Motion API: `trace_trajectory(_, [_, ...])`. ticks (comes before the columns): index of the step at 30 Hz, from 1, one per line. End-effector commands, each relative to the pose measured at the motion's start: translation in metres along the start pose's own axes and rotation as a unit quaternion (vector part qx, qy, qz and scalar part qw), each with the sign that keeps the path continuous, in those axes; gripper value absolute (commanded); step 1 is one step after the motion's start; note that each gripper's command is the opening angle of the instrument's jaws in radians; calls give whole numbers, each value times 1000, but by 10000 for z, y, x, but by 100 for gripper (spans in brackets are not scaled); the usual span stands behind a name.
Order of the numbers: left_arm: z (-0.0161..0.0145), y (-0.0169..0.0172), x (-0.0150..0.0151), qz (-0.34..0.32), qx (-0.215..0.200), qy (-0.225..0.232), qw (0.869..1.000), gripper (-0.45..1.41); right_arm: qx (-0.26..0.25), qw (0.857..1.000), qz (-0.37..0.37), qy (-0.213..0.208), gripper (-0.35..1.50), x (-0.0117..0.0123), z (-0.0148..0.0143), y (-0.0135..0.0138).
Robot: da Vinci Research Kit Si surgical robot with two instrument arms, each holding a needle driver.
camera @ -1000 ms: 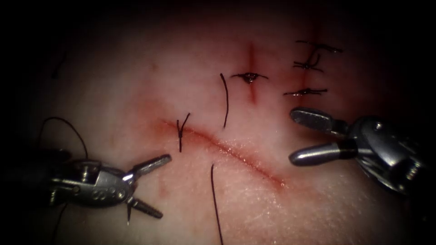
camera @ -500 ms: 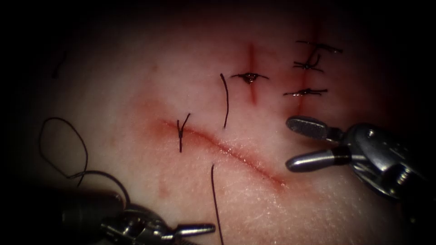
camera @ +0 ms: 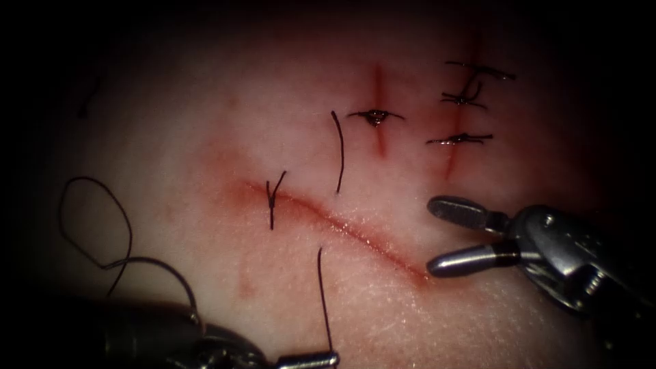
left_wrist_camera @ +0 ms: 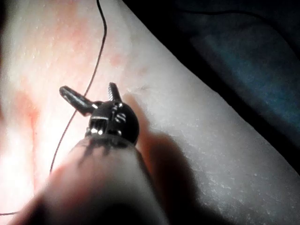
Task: Wound Closure
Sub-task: Use the left needle driver to grab a long length of suture, then grab the suture with the right tool and hand off a longer length of suture to the right tool.
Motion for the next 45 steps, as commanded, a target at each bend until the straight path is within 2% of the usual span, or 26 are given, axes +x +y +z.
trace_trajectory(1, [8,7,-4,-1,0,-1,1000,41,2,1000,-1,1,89,0,10,1])
trace_trajectory(8, [24,10,-5,5,4,-1,1000,35,1,1000,-4,1,86,-5,11,0])
trace_trajectory(9, [27,11,-5,6,3,0,1000,7,1,1000,-4,1,84,-7,11,-1])
trace_trajectory(10, [28,11,-6,5,-3,-5,1000,-38,1,1000,-5,2,83,-8,11,-1])
trace_trajectory(12, [27,10,-6,3,-12,-14,1000,-45,1,1000,-5,2,81,-8,11,-1])
trace_trajectory(15, [20,6,-9,-4,-70,-45,996,-45,0,1000,-8,-5,69,-12,12,-3])
trace_trajectory(16, [16,2,-10,-6,-77,-52,996,-45,-1,1000,-9,-13,74,-13,13,-4])
trace_trajectory(17, [7,-6,-12,-10,-57,-57,997,-45,-5,999,-19,-30,86,-19,17,-6])
trace_trajectory(19, [2,-12,-12,-13,-55,-59,997,-45,-8,999,-33,-38,88,-21,19,-8])
trace_trajectory(20, [-4,-21,-12,-18,-52,-62,997,-45,-7,996,-72,-51,89,-28,29,-11])
trace_trajectory(23, [-9,-30,-9,-23,-50,-64,996,-45,-4,993,-107,-50,96,-34,41,-13])
trace_trajectory(24, [-12,-38,-6,-18,-51,-64,996,-45,-1,987,-155,-47,106,-41,54,-16])
trace_trajectory(27, [-14,-47,-1,-16,-51,-64,997,-45,0,980,-192,-44,113,-46,67,-20])
trace_trajectory(28, [-16,-55,4,-14,-52,-63,997,-45,-3,970,-239,-43,111,-47,78,-21])
trace_trajectory(29, [-17,-58,6,-13,-52,-63,997,-45,-5,966,-256,-38,110,-47,82,-21])
trace_trajectory(31, [-18,-61,7,-14,-53,-63,997,-45,-7,963,-266,-30,108,-46,85,-21])
trace_trajectory(35, [-24,-75,5,-19,-54,-60,997,-45,-6,941,-338,-7,115,-44,103,-23])
trace_trajectory(36, [-24,-75,5,-19,-54,-60,997,-45,-6,941,-338,-7,115,-44,103,-23])
trace_trajectory(37, [-24,-78,2,-20,-54,-62,996,-45,2,928,-373,-3,120,-47,110,-25])
trace_trajectory(39, [-23,-79,0,-21,-54,-62,996,-45,5,925,-380,-2,120,-50,115,-27])
trace_trajectory(41, [-20,-79,-6,-21,-52,-63,996,-45,13,913,-407,-2,118,-60,125,-30])
trace_trajectory(42, [-20,-79,-6,-21,-52,-63,996,-45,13,913,-407,-2,118,-60,125,-30])
trace_trajectory(45, [-18,-74,-16,-20,-60,-65,996,-45,33,906,-423,-6,115,-78,136,-35])
